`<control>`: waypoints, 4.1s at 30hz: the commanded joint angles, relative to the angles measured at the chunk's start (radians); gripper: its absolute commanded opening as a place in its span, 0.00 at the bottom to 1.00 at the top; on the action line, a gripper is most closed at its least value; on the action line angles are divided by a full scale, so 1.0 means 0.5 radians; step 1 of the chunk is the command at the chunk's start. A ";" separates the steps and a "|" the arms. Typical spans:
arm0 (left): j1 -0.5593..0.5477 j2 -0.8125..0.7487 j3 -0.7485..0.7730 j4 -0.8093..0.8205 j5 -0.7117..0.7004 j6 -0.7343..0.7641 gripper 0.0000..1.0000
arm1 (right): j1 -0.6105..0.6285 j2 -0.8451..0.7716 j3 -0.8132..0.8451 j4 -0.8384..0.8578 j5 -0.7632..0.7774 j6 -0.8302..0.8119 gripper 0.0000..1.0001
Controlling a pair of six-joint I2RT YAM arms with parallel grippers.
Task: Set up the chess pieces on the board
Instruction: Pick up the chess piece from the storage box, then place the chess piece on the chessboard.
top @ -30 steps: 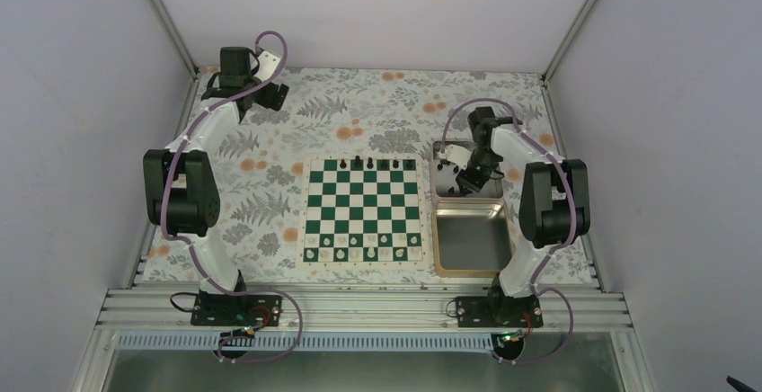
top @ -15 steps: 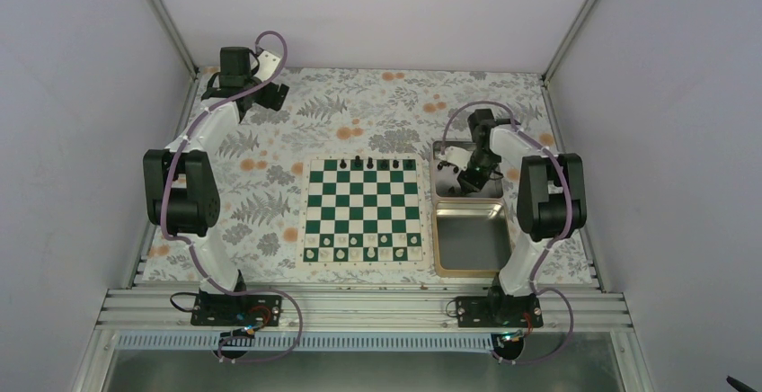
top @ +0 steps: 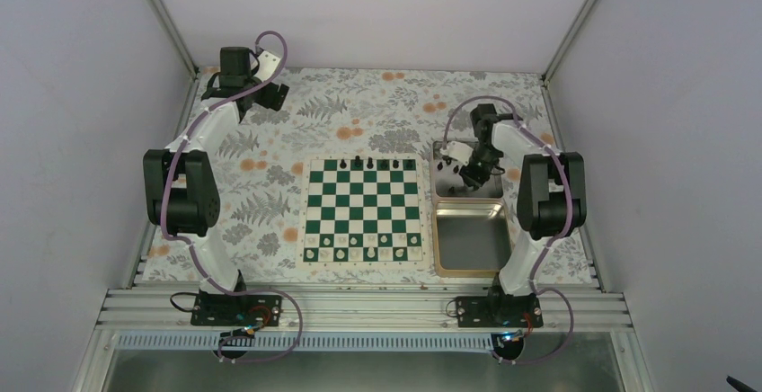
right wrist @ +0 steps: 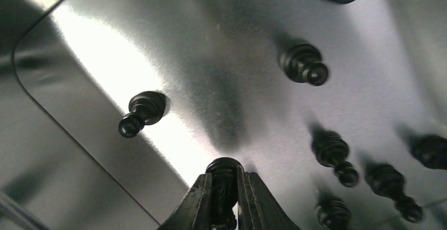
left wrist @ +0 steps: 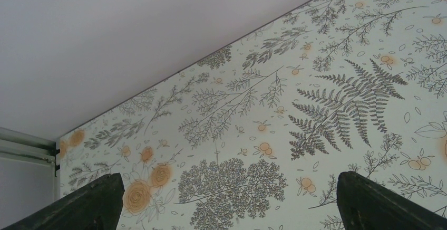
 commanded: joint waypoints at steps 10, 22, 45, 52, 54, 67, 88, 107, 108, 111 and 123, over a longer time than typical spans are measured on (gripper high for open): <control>0.015 -0.074 0.011 0.022 0.026 0.075 1.00 | 0.144 0.091 0.884 -0.486 -0.023 -0.060 0.09; 0.196 -0.144 -0.135 0.054 0.234 0.154 1.00 | 0.842 0.780 2.056 -0.670 0.009 -0.057 0.11; 0.362 -0.370 -0.568 0.204 0.486 0.147 1.00 | 1.418 1.266 2.193 -0.071 -0.182 -0.082 0.11; 0.365 -0.390 -0.648 0.227 0.525 0.158 1.00 | 1.435 1.387 2.265 -0.080 -0.093 -0.121 0.12; 0.365 -0.388 -0.673 0.242 0.538 0.161 1.00 | 1.438 1.394 2.270 -0.090 -0.094 -0.136 0.13; 0.374 -0.377 -0.690 0.250 0.576 0.161 1.00 | 1.441 1.421 2.271 -0.145 0.024 -0.171 0.12; 0.383 -0.381 -0.712 0.251 0.610 0.164 1.00 | 1.434 1.448 2.259 -0.193 0.065 -0.203 0.13; 0.390 -0.359 -0.694 0.252 0.622 0.164 1.00 | 1.438 1.486 2.256 -0.169 0.060 -0.228 0.13; 0.390 -0.357 -0.694 0.254 0.624 0.162 1.00 | 1.437 1.487 2.256 -0.167 0.060 -0.228 0.13; 0.392 -0.355 -0.690 0.255 0.622 0.167 1.00 | 1.438 1.484 2.255 -0.161 0.056 -0.232 0.14; 0.393 -0.345 -0.660 0.247 0.661 0.164 1.00 | 1.439 1.435 2.195 -0.091 0.077 -0.200 0.26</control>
